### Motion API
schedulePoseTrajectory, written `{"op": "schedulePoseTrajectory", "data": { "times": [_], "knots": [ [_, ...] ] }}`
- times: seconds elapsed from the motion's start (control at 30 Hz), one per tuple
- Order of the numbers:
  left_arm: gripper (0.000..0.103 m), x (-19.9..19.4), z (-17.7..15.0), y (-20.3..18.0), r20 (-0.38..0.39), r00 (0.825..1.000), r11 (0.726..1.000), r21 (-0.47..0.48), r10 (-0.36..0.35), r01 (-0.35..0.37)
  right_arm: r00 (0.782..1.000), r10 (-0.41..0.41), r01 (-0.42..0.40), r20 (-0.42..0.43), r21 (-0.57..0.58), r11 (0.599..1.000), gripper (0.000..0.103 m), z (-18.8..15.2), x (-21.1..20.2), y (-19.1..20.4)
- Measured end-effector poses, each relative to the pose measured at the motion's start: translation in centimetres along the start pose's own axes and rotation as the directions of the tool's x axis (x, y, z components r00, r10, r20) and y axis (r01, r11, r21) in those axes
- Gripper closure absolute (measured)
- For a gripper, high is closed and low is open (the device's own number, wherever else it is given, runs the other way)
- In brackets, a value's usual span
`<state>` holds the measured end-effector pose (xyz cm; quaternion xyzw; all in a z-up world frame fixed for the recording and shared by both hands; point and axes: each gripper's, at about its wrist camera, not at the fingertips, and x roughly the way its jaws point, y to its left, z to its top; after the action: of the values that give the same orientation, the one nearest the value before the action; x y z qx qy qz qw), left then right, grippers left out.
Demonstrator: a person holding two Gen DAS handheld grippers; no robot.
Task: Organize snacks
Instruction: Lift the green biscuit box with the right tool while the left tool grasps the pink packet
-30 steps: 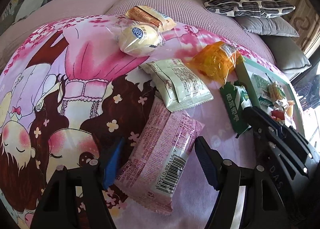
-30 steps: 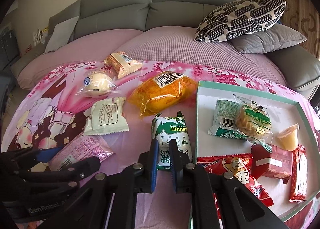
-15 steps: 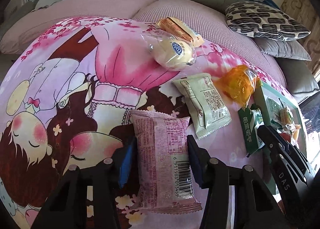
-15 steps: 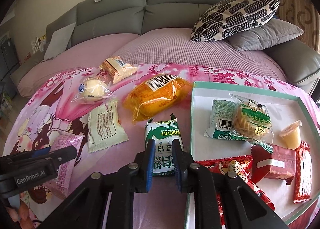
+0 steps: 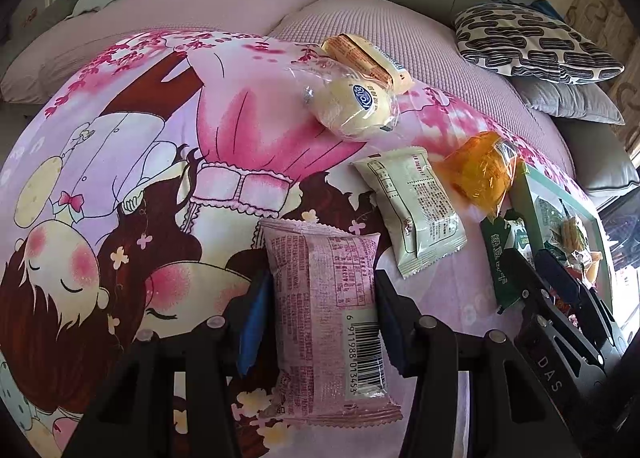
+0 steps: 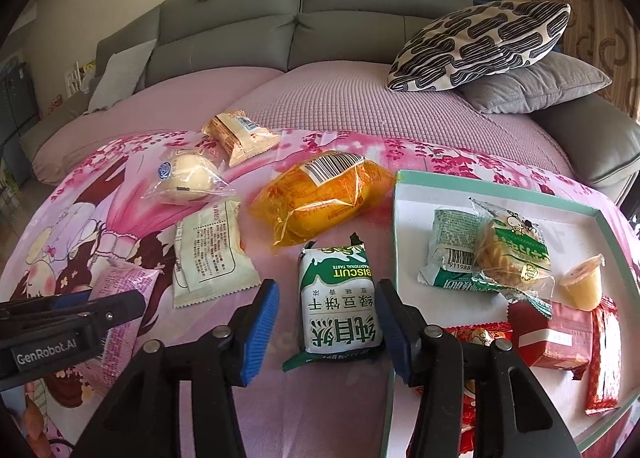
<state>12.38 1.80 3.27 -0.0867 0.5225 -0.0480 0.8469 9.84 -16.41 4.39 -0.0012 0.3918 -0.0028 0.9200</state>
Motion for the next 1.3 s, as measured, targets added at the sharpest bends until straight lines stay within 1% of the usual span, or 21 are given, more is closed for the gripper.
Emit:
{"op": "schedulePoseTrajectory", "data": {
  "times": [0.13, 0.23, 0.33, 0.43, 0.5, 0.53, 0.63, 0.67, 0.77, 0.93, 1.03, 1.1, 1.3],
  "knots": [
    [0.051, 0.1, 0.0, -0.1, -0.001, 1.0, 1.0, 0.0, 0.0, 0.0, 1.0, 0.001, -0.001, -0.008, -0.001, 1.0, 0.048, -0.1, 0.1, 0.1],
    [0.051, 0.1, 0.0, -0.2, -0.003, 1.0, 1.0, 0.002, 0.004, -0.004, 1.0, 0.017, -0.017, -0.016, -0.003, 1.0, 0.047, -0.2, 0.0, 0.3],
    [0.051, 0.2, -0.1, -0.2, -0.005, 1.0, 1.0, 0.005, 0.007, -0.007, 0.998, 0.067, -0.067, -0.02, 0.008, 0.998, 0.047, -0.2, -0.2, 0.4],
    [0.051, 0.3, -0.1, -0.2, -0.007, 1.0, 1.0, 0.009, 0.011, -0.011, 0.991, 0.135, -0.134, -0.019, 0.03, 0.99, 0.047, -0.1, -0.3, 0.7],
    [0.051, 0.3, -0.1, -0.2, -0.007, 1.0, 1.0, 0.009, 0.011, -0.011, 0.989, 0.148, -0.148, -0.008, 0.055, 0.988, 0.047, 0.0, -0.5, 0.5],
    [0.051, 0.3, -0.1, -0.2, -0.007, 1.0, 1.0, 0.009, 0.011, -0.011, 0.99, 0.14, -0.139, -0.005, 0.062, 0.988, 0.047, 0.0, -0.5, 0.4],
    [0.051, 0.3, -0.1, -0.2, -0.007, 1.0, 1.0, 0.011, 0.012, -0.012, 0.998, 0.061, -0.061, -0.004, 0.053, 0.997, 0.047, -0.1, -0.3, 0.2],
    [0.051, 0.3, -0.1, -0.2, -0.007, 1.0, 1.0, 0.011, 0.012, -0.012, 0.999, 0.052, -0.051, -0.009, 0.05, 0.997, 0.047, -0.1, -0.1, 0.1],
    [0.051, 0.4, -0.1, -0.2, -0.008, 1.0, 1.0, 0.013, 0.015, -0.015, 0.999, 0.052, -0.052, -0.009, 0.051, 0.997, 0.048, -0.1, 0.1, 0.1],
    [0.051, 0.5, -0.2, -0.2, -0.009, 1.0, 1.0, 0.015, 0.018, -0.018, 0.998, 0.055, -0.054, -0.03, 0.015, 0.998, 0.048, -0.2, 0.4, 1.1],
    [0.051, 0.5, -0.2, -0.2, -0.009, 1.0, 1.0, 0.016, 0.018, -0.018, 0.998, 0.051, -0.05, -0.041, 0.022, 0.999, 0.049, -0.4, 0.7, 1.1],
    [0.051, 0.5, -0.2, -0.2, -0.01, 1.0, 1.0, 0.016, 0.018, -0.018, 0.998, 0.047, -0.046, -0.045, 0.027, 0.999, 0.052, -0.5, 0.8, 1.0],
    [0.05, 0.8, -0.1, -0.3, -0.015, 1.0, 0.999, 0.023, 0.026, -0.026, 0.998, 0.024, -0.024, -0.058, 0.004, 1.0, 0.056, -0.6, 1.2, 1.4]
  ]
}}
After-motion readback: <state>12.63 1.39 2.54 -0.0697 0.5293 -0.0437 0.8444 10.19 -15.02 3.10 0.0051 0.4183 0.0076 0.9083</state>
